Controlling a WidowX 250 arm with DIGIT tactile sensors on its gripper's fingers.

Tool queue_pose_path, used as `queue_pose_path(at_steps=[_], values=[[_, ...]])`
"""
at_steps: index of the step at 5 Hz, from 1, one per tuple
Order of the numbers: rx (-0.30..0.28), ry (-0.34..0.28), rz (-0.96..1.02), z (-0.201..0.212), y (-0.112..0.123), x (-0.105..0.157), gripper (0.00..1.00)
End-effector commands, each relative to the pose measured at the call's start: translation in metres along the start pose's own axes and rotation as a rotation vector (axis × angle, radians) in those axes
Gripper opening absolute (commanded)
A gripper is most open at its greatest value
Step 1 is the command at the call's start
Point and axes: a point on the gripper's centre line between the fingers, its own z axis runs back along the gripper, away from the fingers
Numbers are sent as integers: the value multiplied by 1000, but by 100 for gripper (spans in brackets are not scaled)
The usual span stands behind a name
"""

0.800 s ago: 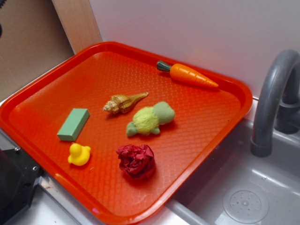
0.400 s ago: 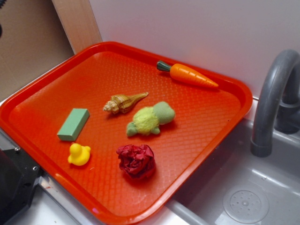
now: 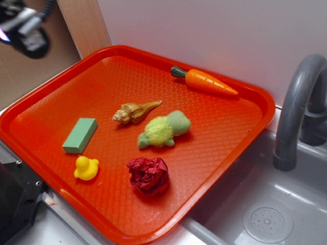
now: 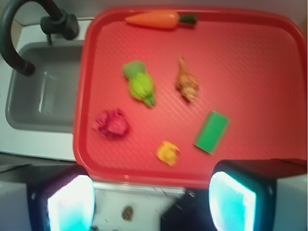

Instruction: Grab the red paper.

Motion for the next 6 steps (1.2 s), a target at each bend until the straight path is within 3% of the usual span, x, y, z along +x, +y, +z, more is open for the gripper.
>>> queue_pose_path(at_steps=[1, 3, 4, 5, 6], values=[[24, -105, 42, -31, -30, 24, 100], [4, -13, 38, -95, -43, 17, 100], [29, -41, 50, -107, -47, 17, 100], [19, -38, 60, -126, -50, 15, 100], [67, -62, 49, -153, -53, 10, 100]])
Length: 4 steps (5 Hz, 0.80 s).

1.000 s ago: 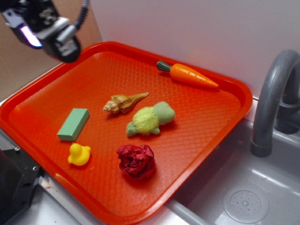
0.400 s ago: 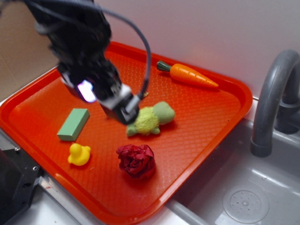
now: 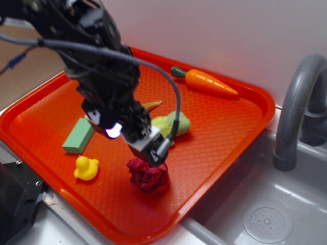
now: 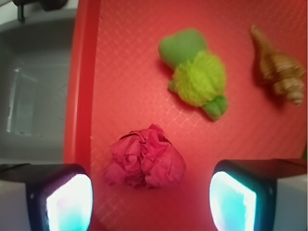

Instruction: Grab the red paper.

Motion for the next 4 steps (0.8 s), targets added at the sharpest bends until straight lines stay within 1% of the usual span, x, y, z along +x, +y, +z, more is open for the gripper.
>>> queue_pose_path(at_steps=[1, 2, 3, 4], values=[[50, -82, -43, -42, -11, -6, 100], [36, -75, -54, -56, -9, -8, 95], [46, -77, -64, -45, -1, -9, 0], [33, -96, -87, -5, 10, 0, 0]])
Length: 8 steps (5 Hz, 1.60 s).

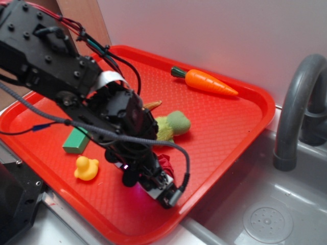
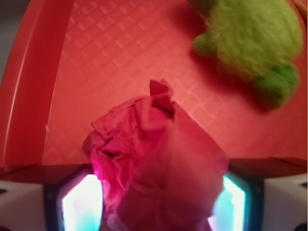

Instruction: Grab the red paper.

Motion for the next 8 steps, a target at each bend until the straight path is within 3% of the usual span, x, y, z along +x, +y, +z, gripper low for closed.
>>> queue_pose_path(at_steps=[1, 2, 4, 6, 7, 8], values=[[-46, -11, -12, 77, 24, 28, 0], [23, 29, -1, 109, 35, 41, 0], [127, -8, 174, 158, 76, 67, 0], [105, -50, 304, 207, 107, 75, 0], [118, -60, 318, 213, 106, 74, 0], [104, -30, 322, 218, 109, 75, 0]])
